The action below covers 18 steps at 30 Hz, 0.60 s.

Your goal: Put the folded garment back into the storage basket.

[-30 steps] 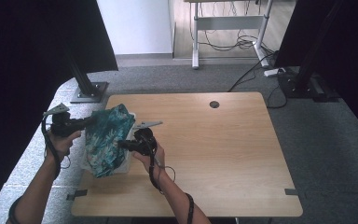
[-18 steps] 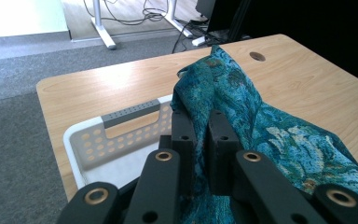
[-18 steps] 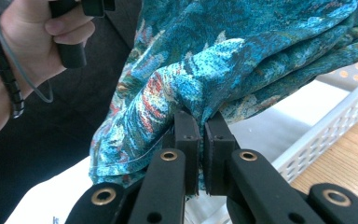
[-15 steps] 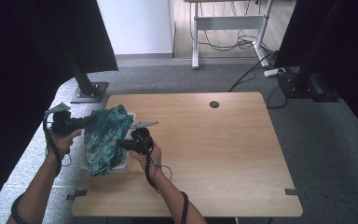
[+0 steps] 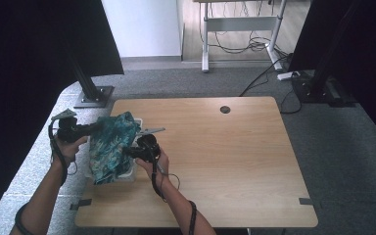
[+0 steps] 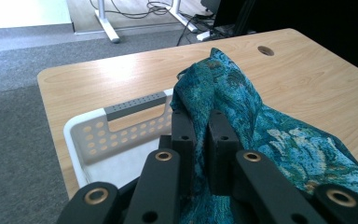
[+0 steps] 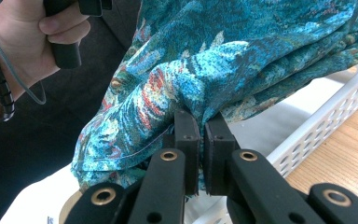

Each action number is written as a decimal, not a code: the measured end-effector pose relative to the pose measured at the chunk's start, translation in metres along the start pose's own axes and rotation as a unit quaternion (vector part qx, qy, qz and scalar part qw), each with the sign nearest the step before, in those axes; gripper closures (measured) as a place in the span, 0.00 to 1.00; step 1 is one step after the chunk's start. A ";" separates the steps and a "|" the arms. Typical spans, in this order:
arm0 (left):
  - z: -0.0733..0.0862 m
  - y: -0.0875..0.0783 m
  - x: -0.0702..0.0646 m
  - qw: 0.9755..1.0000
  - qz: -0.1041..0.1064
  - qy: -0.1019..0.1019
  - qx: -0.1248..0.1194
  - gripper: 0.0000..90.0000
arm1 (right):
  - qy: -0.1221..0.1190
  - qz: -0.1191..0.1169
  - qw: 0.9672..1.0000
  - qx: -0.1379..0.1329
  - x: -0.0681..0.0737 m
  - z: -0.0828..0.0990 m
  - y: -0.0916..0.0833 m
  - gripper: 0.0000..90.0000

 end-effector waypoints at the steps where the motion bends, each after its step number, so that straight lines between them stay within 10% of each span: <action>1: -0.001 0.000 0.000 1.000 -0.002 0.000 0.000 0.92 | 0.000 0.000 1.000 0.000 0.000 0.000 0.000 0.96; 18: -0.009 0.014 0.002 1.000 -0.014 -0.001 -0.006 0.92 | 0.010 0.014 1.000 -0.004 -0.010 -0.003 0.006 0.95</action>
Point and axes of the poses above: each handheld gripper's, and its own axes: y roughly forward along the jaws, z roughly out of its underside, x roughly to its left, the point moved 2 cm from there along y, roughly forward along the jaws, and after that the axes turned 1 degree about -y, right-handed, at the moved point
